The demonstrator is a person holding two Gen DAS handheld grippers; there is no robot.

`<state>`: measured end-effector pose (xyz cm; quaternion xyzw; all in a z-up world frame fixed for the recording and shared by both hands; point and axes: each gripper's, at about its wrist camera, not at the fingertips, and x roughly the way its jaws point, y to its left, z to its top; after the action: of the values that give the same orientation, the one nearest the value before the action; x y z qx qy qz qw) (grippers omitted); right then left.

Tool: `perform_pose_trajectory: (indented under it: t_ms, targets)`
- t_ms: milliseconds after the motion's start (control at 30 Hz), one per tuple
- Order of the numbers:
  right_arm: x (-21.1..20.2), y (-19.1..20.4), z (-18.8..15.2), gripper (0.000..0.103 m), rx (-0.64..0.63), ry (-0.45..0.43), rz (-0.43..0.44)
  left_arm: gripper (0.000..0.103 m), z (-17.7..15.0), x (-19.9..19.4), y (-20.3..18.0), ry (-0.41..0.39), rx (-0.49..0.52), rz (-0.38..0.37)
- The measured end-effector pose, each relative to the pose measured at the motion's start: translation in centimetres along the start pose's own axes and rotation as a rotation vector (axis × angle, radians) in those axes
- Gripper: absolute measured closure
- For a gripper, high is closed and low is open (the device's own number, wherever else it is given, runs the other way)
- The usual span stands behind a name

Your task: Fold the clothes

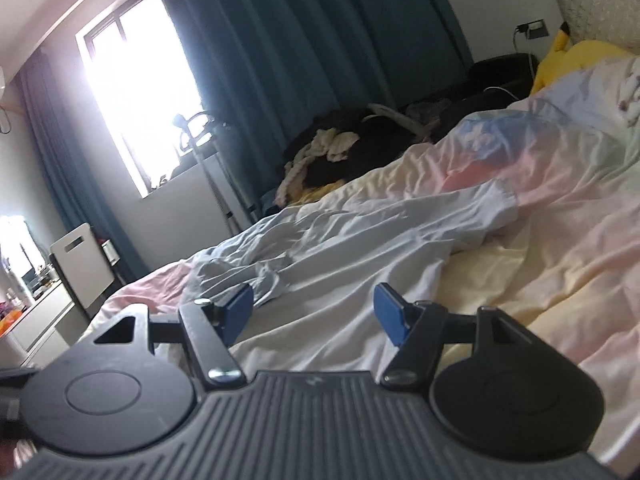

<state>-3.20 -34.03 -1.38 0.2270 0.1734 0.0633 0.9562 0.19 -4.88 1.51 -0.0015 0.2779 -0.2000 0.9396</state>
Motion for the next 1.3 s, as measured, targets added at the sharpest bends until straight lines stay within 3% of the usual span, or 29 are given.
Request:
perform_pose_trajectory:
  t_ms: [233,367,533,700,933,1100,1167,1300]
  targets:
    - [1.4,-0.3,-0.2,0.035,-0.04,0.0,-0.042,0.021,0.6,5.2,1.4,-0.067,-0.003,0.084]
    - [2.6,-0.3,-0.4,0.035,-0.055,0.003,-0.053,0.019,-0.9,7.2,2.8,-0.026,0.0,0.112]
    - [4.0,0.5,-0.7,0.035,-0.09,0.02,-0.058,0.019,-2.3,8.6,4.2,0.087,-0.088,0.071]
    - [4.8,1.4,-1.4,0.034,-0.131,0.038,-0.048,0.019,-2.9,8.5,4.3,0.081,-0.075,0.084]
    - [5.7,1.4,-1.2,0.015,-0.124,0.033,-0.061,0.018,-3.0,8.7,4.5,0.045,-0.057,0.098]
    - [6.4,1.0,-0.6,0.014,-0.102,0.044,-0.062,0.014,-3.2,8.7,4.7,0.024,-0.065,0.099]
    - [6.7,0.9,-0.1,0.002,-0.109,0.033,-0.068,0.013,-3.3,8.7,4.8,0.021,-0.068,0.102]
    - [8.2,0.3,1.1,0.0,-0.157,0.043,-0.077,0.012,-3.4,8.9,5.1,0.015,-0.076,0.109]
